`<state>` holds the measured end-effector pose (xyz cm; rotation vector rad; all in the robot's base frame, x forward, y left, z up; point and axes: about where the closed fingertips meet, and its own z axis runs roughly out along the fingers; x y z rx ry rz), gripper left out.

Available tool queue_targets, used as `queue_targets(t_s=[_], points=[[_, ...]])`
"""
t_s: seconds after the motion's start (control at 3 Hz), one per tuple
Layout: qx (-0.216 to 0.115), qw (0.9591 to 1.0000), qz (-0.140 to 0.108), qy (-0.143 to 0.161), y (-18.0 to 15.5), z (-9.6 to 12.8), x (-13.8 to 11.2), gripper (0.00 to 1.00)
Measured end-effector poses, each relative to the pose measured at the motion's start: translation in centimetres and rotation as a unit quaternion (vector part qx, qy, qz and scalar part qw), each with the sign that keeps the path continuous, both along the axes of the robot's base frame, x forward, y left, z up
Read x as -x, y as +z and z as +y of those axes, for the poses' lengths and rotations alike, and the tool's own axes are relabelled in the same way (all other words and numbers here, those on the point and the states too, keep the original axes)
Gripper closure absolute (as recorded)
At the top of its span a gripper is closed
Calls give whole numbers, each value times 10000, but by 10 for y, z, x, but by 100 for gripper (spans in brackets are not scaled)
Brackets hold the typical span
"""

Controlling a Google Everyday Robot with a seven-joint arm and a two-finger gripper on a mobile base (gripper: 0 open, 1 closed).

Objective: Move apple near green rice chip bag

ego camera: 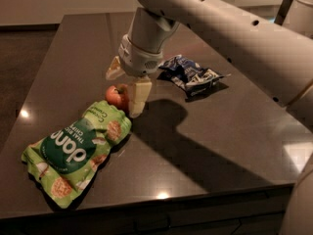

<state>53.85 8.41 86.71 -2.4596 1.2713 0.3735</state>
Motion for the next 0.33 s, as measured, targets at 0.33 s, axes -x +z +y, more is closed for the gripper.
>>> queue_targets(t_s=[0.33], points=[[0, 10000, 0, 0, 0, 0, 0, 0]])
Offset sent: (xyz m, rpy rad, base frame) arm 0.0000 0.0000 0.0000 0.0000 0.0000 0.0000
